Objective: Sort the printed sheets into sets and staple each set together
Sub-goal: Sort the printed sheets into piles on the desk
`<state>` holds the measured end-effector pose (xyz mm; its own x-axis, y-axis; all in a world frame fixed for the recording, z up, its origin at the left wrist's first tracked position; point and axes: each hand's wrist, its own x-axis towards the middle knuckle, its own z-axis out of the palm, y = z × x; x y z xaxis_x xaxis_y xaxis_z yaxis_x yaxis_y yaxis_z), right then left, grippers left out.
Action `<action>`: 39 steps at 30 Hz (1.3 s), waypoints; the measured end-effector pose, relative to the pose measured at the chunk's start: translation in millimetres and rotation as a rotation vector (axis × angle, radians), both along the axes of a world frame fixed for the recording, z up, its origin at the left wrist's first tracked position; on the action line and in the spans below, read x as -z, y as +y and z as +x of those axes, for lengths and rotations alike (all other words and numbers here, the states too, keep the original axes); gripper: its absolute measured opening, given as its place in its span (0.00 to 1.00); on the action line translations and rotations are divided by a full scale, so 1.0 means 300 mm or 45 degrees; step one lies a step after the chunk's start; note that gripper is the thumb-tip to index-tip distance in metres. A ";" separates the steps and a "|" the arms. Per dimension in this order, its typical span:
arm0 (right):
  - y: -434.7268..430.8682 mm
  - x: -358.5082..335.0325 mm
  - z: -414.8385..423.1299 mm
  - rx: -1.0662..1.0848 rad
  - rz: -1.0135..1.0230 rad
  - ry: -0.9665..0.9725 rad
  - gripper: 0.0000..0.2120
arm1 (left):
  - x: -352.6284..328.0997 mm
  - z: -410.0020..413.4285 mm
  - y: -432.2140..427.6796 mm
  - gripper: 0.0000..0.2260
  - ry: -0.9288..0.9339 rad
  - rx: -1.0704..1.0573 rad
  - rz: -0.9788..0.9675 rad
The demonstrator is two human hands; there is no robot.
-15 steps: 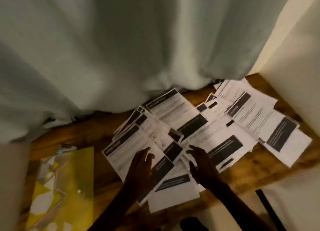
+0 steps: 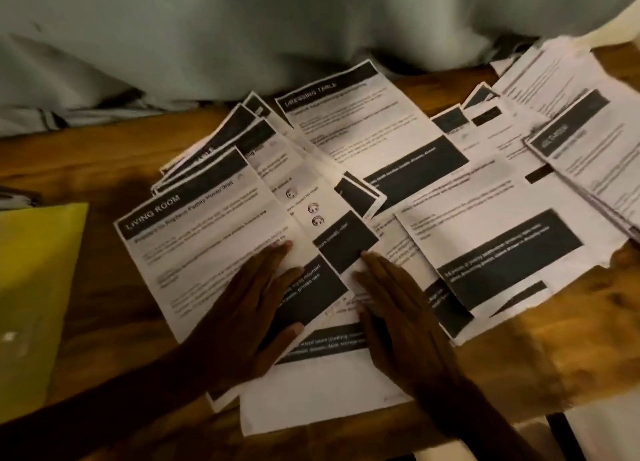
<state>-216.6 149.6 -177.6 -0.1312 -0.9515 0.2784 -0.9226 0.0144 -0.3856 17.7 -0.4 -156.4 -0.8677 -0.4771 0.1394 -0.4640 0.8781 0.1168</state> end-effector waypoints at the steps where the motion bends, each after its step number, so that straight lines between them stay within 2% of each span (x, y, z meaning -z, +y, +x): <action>1: 0.000 0.009 0.004 0.011 -0.009 -0.004 0.26 | 0.006 0.000 0.003 0.34 0.029 -0.010 0.008; 9: -0.004 -0.006 0.016 0.037 -0.057 0.060 0.23 | 0.063 0.007 -0.018 0.34 0.078 -0.008 -0.054; 14: 0.011 -0.008 0.000 -0.042 -0.066 0.055 0.22 | 0.053 -0.006 -0.026 0.31 0.108 0.045 0.028; 17: -0.002 -0.006 -0.008 -0.089 -0.065 0.062 0.26 | 0.012 0.003 -0.015 0.35 0.045 0.071 -0.160; 19: -0.003 -0.021 0.004 -0.050 -0.002 0.018 0.27 | -0.035 0.010 0.016 0.33 -0.015 0.051 -0.262; 20: 0.011 -0.028 0.016 -0.032 0.016 0.029 0.26 | -0.046 0.025 0.048 0.31 0.022 0.021 -0.269; 22: 0.043 -0.030 0.034 -0.018 0.027 0.015 0.24 | -0.040 0.056 0.102 0.35 0.033 -0.015 -0.263; 24: 0.054 -0.025 0.032 -0.031 -0.059 0.013 0.23 | -0.026 0.065 0.131 0.37 0.010 -0.086 -0.280; 28: 0.099 -0.032 0.045 -0.021 -0.063 0.020 0.20 | -0.021 0.081 0.211 0.24 0.020 -0.212 -0.128; 32: 0.116 -0.069 0.072 -0.036 -0.059 -0.008 0.20 | -0.032 0.078 0.214 0.24 0.014 -0.178 0.006; 35: 0.116 -0.085 0.083 -0.041 -0.021 0.008 0.20 | -0.017 0.085 0.197 0.23 0.043 -0.149 0.016; 39: 0.069 -0.112 0.104 0.039 -0.127 0.020 0.13 | -0.019 0.096 0.162 0.21 0.103 -0.048 -0.009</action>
